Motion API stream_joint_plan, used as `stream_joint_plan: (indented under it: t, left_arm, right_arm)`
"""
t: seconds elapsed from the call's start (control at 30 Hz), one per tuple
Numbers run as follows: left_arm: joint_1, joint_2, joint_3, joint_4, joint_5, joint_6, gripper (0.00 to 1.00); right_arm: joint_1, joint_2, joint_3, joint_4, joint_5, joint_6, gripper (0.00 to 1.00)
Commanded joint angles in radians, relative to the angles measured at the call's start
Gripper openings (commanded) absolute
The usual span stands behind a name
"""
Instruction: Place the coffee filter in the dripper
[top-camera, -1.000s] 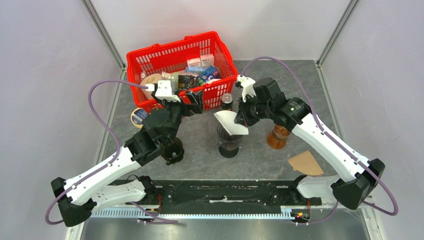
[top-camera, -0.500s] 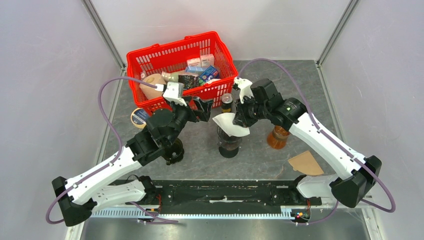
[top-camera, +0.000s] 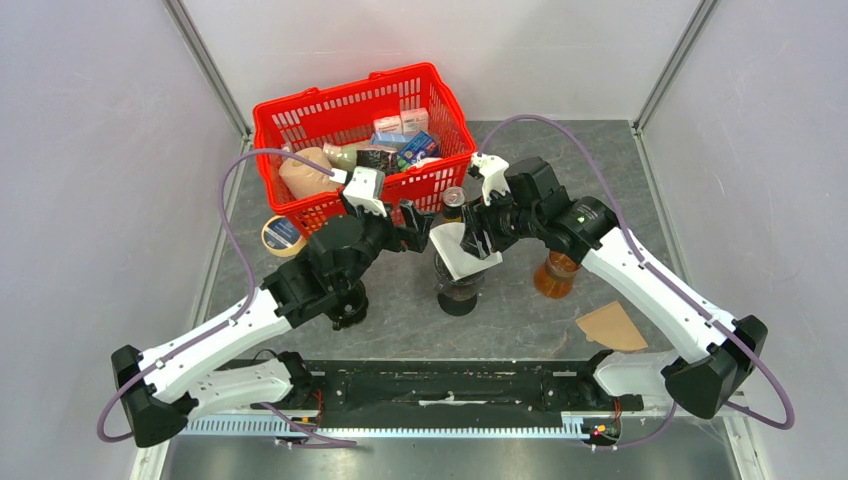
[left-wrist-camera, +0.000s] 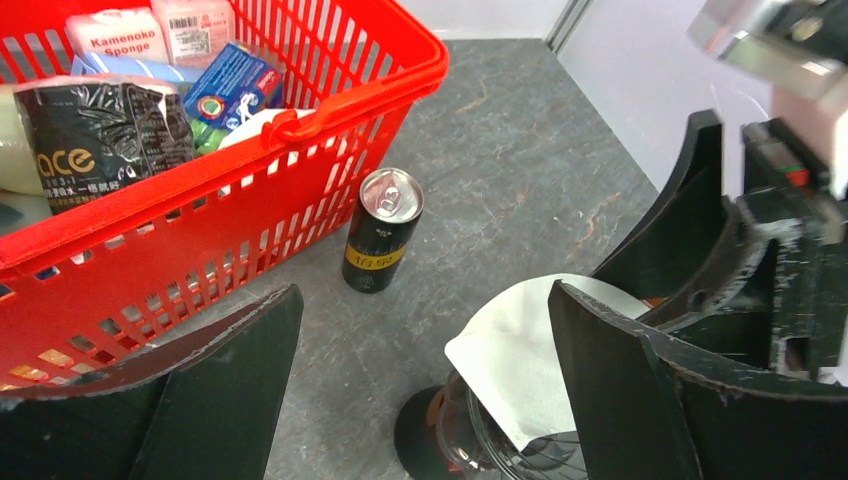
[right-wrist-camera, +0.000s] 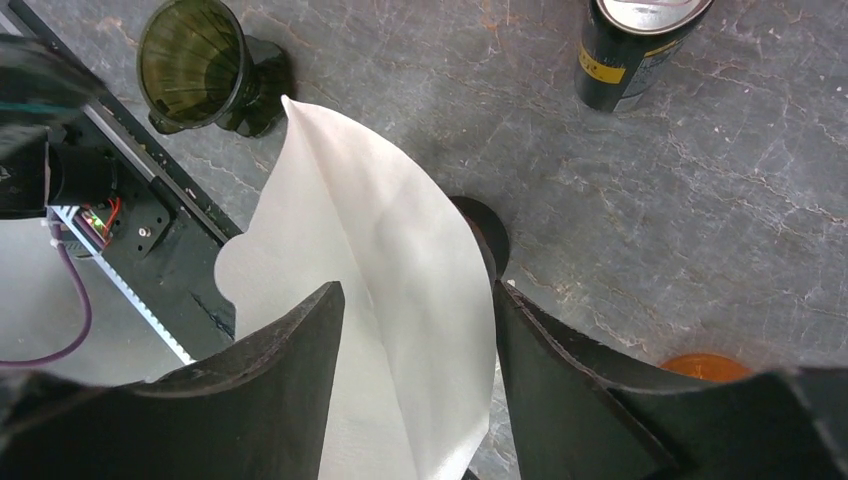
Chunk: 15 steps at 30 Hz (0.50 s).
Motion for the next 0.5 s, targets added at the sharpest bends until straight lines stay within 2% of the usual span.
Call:
stream_joint_plan:
  t: [0.0, 0.33, 0.47]
  left_arm:
    - [-0.001, 0.02, 0.043, -0.021, 0.025, -0.044, 1.0]
    - [-0.001, 0.085, 0.114, -0.128, 0.049, -0.051, 1.0]
    - [-0.001, 0.079, 0.096, -0.12, 0.068, -0.063, 1.0]
  right_arm:
    - [0.0, -0.051, 0.02, 0.035, 0.025, -0.007, 0.65]
    - [0.0, -0.058, 0.037, -0.002, 0.015, -0.04, 0.71]
    - [-0.001, -0.07, 0.048, -0.002, 0.068, -0.053, 0.71]
